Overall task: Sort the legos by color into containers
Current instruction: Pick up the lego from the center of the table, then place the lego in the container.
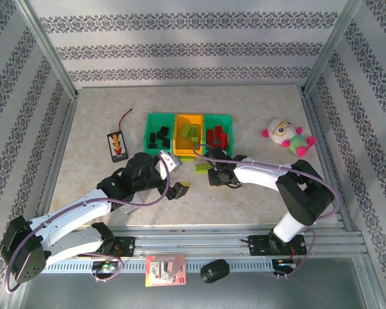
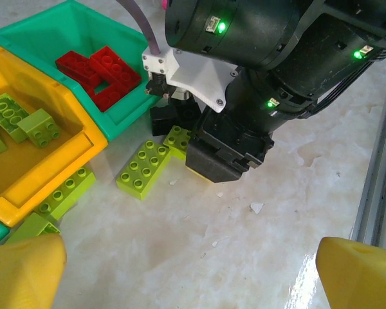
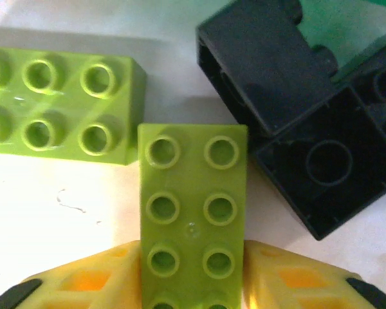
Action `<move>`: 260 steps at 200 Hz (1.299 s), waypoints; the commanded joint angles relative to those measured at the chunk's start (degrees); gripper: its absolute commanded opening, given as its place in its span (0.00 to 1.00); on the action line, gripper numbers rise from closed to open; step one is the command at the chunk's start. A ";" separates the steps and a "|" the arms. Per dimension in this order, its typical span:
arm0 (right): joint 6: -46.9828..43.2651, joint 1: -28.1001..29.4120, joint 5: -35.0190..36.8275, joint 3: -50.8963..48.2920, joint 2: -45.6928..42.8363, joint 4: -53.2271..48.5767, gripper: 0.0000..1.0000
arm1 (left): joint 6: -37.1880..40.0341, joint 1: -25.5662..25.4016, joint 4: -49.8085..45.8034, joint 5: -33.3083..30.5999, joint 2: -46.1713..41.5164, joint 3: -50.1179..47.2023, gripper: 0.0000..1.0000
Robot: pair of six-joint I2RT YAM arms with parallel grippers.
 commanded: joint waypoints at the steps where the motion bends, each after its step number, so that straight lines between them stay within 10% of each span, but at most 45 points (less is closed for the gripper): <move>1: 0.01 1.74 2.17 2.28 -0.64 -1.95 0.35 | 0.95 -0.94 1.40 -0.07 -1.74 -0.44 0.99; 91: 2.75 6.60 10.06 12.61 -3.97 -2.10 0.32 | -0.61 -0.94 1.83 -3.45 -5.96 -4.00 0.99; 220: -1.61 -1.38 11.30 46.90 26.54 -3.72 0.33 | -1.12 -0.94 0.19 -6.13 -6.78 -4.81 0.99; 260: -2.90 -1.36 11.06 48.49 26.72 -3.94 0.50 | -0.78 -0.94 0.02 -6.15 -6.84 -5.01 0.99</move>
